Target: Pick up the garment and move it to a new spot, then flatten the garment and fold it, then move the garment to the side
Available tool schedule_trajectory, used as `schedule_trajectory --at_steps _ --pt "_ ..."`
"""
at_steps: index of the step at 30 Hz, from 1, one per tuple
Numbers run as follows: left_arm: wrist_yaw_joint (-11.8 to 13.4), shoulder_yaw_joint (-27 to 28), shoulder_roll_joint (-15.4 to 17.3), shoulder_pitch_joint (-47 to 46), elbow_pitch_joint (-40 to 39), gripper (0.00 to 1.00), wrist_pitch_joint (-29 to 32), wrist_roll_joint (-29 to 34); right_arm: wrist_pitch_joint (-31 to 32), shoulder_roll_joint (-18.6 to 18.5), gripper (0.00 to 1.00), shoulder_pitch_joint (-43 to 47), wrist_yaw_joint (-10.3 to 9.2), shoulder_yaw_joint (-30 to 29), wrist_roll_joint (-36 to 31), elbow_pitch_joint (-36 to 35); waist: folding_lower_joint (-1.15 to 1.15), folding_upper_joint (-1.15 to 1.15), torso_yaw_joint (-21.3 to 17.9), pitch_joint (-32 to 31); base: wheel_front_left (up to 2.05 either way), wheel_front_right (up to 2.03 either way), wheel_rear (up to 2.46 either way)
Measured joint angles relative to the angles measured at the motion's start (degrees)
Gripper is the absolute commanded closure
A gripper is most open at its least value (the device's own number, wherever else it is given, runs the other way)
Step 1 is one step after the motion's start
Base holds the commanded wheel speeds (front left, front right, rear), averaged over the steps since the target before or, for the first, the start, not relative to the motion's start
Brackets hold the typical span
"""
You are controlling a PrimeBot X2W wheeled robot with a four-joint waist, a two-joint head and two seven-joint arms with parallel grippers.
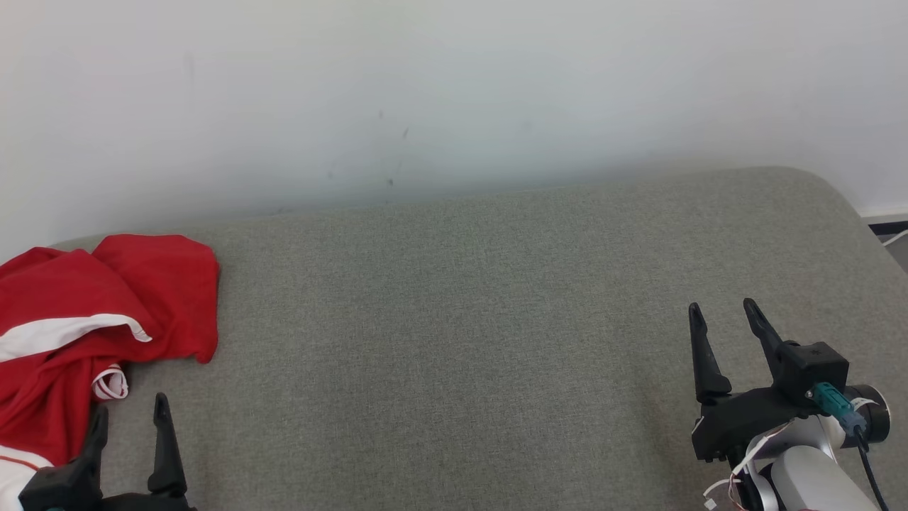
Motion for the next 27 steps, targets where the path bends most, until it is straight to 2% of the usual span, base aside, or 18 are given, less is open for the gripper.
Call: schedule_trajectory --at_steps 12,27 --pt "0.0 -0.44 -0.68 -0.07 -0.8 0.0 0.0 -0.05 0.0 -0.1 0.0 2.04 0.0 -0.34 -0.09 -0.55 0.0 0.0 0.86 0.35 0.0 0.0 0.0" --pt "-0.54 -1.97 -0.12 -2.03 0.74 0.0 0.71 0.68 0.0 -0.05 0.0 2.1 0.25 -0.29 -0.52 -0.71 0.0 0.0 7.28 0.48 0.0 0.0 0.0"
